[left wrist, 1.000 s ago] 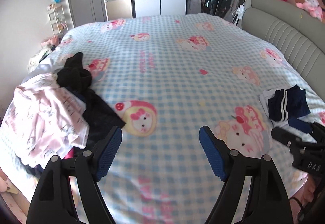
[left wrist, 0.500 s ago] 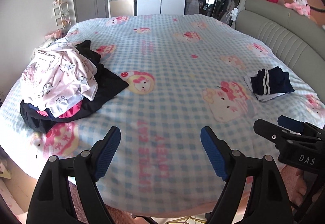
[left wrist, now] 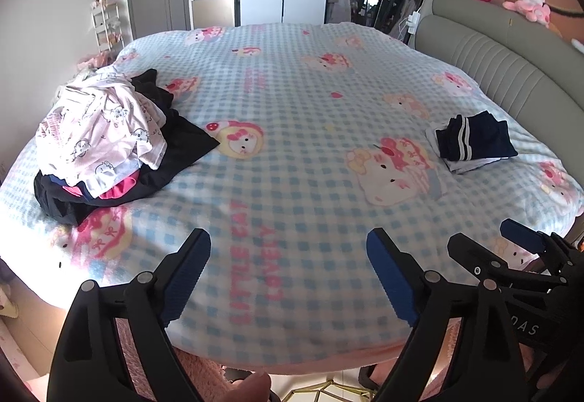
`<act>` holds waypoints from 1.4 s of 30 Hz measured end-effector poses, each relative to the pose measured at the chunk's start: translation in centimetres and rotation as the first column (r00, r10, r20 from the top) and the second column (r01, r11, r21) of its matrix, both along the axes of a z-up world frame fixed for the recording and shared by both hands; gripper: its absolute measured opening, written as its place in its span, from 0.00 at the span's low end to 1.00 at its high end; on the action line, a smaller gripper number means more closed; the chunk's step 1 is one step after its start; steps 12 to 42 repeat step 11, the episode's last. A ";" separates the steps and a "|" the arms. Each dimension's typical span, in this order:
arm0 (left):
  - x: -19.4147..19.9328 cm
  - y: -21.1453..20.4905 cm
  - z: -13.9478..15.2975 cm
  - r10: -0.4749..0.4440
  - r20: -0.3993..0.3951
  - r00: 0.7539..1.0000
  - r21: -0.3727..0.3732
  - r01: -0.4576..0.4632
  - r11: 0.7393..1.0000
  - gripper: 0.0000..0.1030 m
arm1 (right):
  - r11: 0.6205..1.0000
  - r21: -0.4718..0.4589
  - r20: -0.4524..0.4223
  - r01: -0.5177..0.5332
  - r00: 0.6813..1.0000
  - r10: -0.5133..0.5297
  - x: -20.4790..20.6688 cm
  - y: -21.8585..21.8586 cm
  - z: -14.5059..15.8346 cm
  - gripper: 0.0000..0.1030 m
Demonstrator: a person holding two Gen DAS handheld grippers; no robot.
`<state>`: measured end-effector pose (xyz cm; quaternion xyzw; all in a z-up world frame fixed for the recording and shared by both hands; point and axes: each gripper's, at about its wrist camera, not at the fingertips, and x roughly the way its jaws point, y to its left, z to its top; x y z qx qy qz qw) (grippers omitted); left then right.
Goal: Fold clothes
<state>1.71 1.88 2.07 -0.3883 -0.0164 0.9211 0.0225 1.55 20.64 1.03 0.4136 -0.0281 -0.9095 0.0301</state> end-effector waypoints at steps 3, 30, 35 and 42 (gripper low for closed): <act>-0.1 0.1 -0.2 0.000 0.006 1.000 0.000 0.000 1.000 0.87 | 1.000 0.006 0.008 0.002 1.000 -0.002 0.0 0.0 -0.3 0.89; 0.1 0.0 -0.3 0.017 0.002 1.000 -0.002 -0.017 1.000 0.87 | 1.000 0.013 0.021 -0.013 1.000 0.012 -0.1 -0.8 -0.8 0.89; 0.1 0.0 -0.3 0.017 0.002 1.000 -0.002 -0.017 1.000 0.87 | 1.000 0.013 0.021 -0.013 1.000 0.012 -0.1 -0.8 -0.8 0.89; 0.1 0.0 -0.3 0.017 0.002 1.000 -0.002 -0.017 1.000 0.87 | 1.000 0.013 0.021 -0.013 1.000 0.012 -0.1 -0.8 -0.8 0.89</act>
